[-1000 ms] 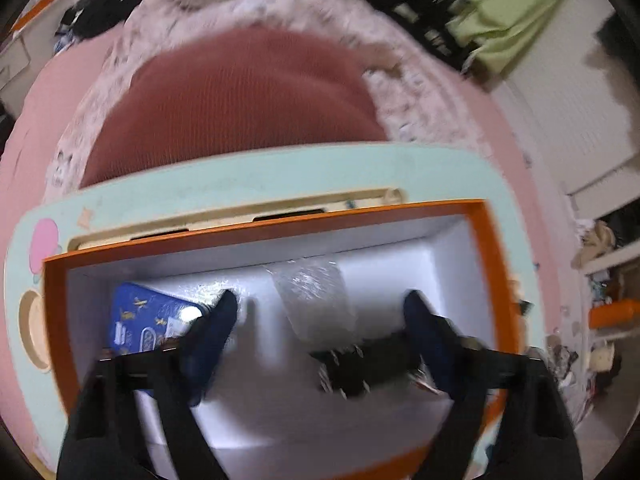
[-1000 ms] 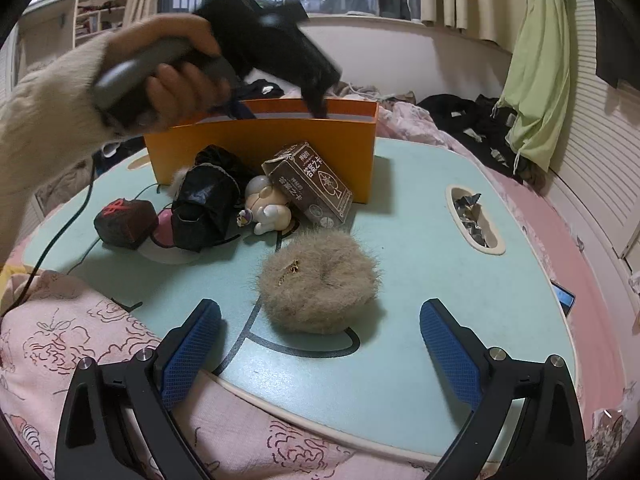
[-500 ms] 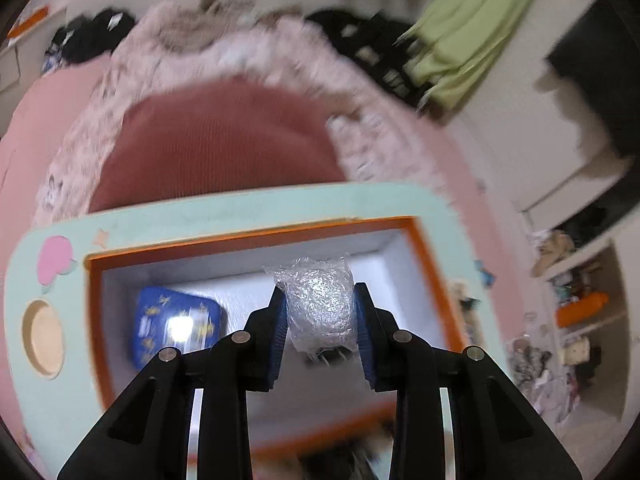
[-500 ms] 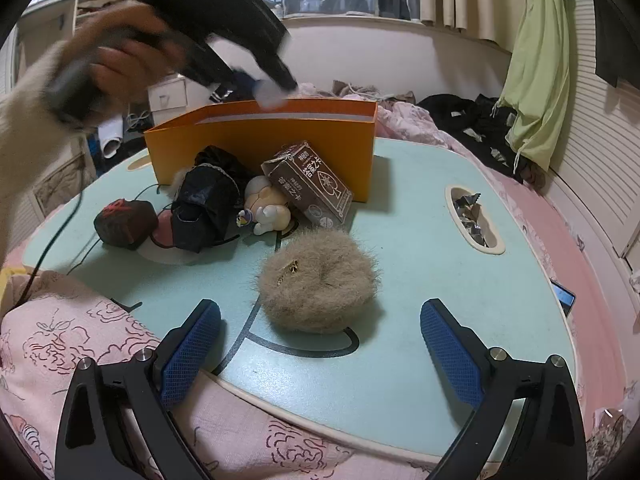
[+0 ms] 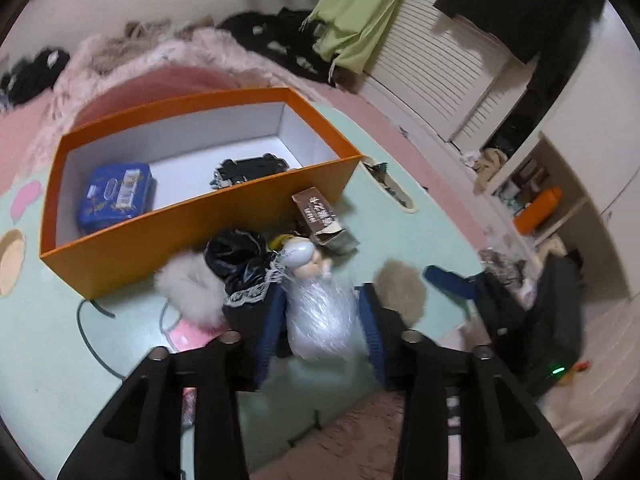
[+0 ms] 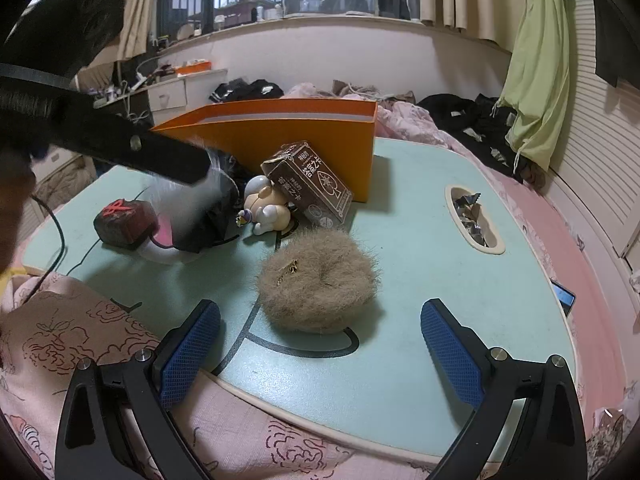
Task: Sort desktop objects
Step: 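Carry the plastic bag out and drop it on the table, open left gripper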
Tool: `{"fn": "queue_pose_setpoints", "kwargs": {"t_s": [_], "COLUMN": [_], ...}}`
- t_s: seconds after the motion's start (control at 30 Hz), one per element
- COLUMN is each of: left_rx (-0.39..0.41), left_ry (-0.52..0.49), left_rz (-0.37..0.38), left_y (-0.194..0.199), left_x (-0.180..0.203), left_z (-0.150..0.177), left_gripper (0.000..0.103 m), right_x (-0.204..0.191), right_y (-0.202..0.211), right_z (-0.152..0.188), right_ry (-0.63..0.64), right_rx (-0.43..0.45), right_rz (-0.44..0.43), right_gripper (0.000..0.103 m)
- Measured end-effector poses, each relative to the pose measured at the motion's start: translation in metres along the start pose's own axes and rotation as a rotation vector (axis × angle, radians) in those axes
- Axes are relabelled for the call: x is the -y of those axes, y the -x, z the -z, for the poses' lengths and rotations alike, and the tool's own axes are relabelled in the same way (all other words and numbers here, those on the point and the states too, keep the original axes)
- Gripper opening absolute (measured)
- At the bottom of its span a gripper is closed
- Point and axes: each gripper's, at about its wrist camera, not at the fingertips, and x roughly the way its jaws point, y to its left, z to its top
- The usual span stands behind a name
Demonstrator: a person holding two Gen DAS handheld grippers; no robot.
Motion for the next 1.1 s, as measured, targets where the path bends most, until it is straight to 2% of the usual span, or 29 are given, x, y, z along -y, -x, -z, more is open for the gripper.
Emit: {"fn": "queue_pose_setpoints", "kwargs": {"t_s": [0.03,0.1,0.23,0.3,0.4,0.47,0.57,0.67,0.7,0.77,0.9,1.1], "left_rx": [0.021,0.064,0.137,0.158,0.167,0.162,0.111,0.048,0.021,0.008,-0.006,0.001], "left_ry": [-0.004,-0.018,-0.054,-0.071,-0.103,-0.119,-0.106,-0.081,-0.059,-0.033,-0.029,-0.022], "left_rz": [-0.023,-0.069,-0.072,-0.118,-0.25,-0.306,-0.368,-0.383,-0.366,-0.31,-0.316,-0.318], "left_y": [0.001,0.009,0.036,0.046,0.057,0.058,0.046,0.028,0.02,0.017,0.015,0.019], "left_x": [0.0,0.001,0.004,0.005,0.004,0.0,-0.012,-0.022,-0.027,-0.032,-0.034,-0.036], "left_z": [0.002,0.005,0.02,0.032,0.056,0.071,0.089,0.094,0.093,0.091,0.09,0.093], "left_gripper": [0.051,0.062,0.069,0.074,0.074,0.074,0.074,0.074,0.077,0.087,0.101,0.103], "right_x": [0.0,0.0,0.001,0.0,0.0,0.0,0.0,0.0,0.0,0.0,0.001,0.001], "right_y": [0.0,0.0,0.0,0.0,0.0,0.0,0.0,0.0,0.0,0.0,0.0,0.0], "right_z": [0.0,0.0,0.0,0.0,0.0,0.0,0.0,0.0,0.0,0.0,0.0,0.0], "right_ry": [0.001,0.002,0.007,0.008,0.012,0.013,0.016,0.02,0.02,0.022,0.027,0.033], "right_rx": [0.0,0.0,0.0,-0.001,-0.001,-0.001,-0.001,-0.002,-0.002,-0.003,-0.005,-0.005], "right_rz": [-0.002,-0.005,-0.01,-0.013,-0.018,-0.021,-0.025,-0.03,-0.031,-0.034,-0.041,-0.049], "right_gripper": [0.101,0.101,0.101,0.101,0.101,0.101,0.101,0.101,0.101,0.101,0.101,0.101]}}
